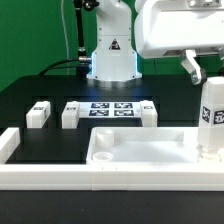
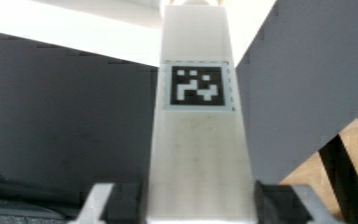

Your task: Assemble desk

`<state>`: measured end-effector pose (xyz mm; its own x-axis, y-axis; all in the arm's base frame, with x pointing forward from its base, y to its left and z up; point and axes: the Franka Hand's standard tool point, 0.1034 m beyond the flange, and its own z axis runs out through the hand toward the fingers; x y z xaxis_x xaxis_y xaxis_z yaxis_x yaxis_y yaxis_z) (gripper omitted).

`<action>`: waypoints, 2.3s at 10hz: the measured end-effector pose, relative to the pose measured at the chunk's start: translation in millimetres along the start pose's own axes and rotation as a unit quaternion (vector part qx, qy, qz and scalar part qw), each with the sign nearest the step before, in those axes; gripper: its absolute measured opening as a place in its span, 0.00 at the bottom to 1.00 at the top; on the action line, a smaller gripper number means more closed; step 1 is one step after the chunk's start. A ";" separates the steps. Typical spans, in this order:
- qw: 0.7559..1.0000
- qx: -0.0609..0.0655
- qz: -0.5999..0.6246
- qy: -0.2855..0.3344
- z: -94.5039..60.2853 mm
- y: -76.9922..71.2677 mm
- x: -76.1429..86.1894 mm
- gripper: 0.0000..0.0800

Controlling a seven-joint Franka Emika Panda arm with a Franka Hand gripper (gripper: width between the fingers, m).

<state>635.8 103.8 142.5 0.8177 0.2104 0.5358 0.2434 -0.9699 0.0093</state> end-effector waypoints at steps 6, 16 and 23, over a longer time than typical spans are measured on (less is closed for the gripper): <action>1.000 -0.006 0.003 0.019 9.8 3.9 -6.2 0.36; 1.000 -0.005 0.003 0.018 10.0 3.5 -6.5 0.81; 0.990 0.032 0.018 -0.135 12.2 0.1 0.0 0.81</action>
Offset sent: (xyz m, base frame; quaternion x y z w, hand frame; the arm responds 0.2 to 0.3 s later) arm -0.0056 0.0039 -0.0178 0.0327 0.0131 0.0283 0.9990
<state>642.2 105.1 132.2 0.9345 0.2085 0.2886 0.2360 -0.9697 -0.0637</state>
